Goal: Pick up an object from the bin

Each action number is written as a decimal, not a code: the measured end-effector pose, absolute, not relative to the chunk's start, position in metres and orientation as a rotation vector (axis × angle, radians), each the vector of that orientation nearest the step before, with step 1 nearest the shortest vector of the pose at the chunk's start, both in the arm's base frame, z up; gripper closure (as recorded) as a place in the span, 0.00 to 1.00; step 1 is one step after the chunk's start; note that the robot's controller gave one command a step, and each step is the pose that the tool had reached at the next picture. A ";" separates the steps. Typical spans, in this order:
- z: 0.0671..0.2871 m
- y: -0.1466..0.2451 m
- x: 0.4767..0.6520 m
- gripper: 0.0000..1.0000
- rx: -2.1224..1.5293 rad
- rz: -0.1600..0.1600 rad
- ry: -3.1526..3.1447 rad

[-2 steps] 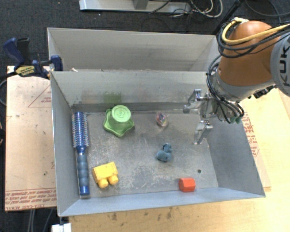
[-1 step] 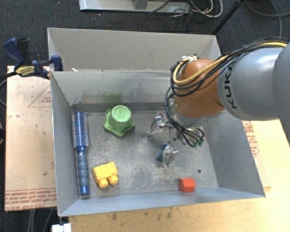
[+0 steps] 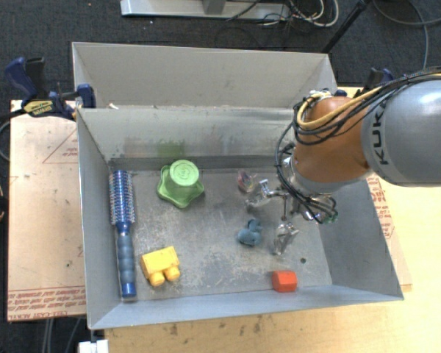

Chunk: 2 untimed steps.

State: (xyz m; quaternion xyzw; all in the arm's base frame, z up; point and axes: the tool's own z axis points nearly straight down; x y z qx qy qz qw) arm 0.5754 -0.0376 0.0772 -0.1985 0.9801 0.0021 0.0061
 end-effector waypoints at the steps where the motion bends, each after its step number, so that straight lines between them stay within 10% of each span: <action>1: 0.079 -0.039 0.576 1.00 -0.624 -0.003 3.065; 2: 0.077 -0.039 0.575 0.00 -0.624 -0.002 3.069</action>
Offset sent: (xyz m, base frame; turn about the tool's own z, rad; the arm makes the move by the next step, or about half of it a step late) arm 0.0000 0.0000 0.0000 0.0000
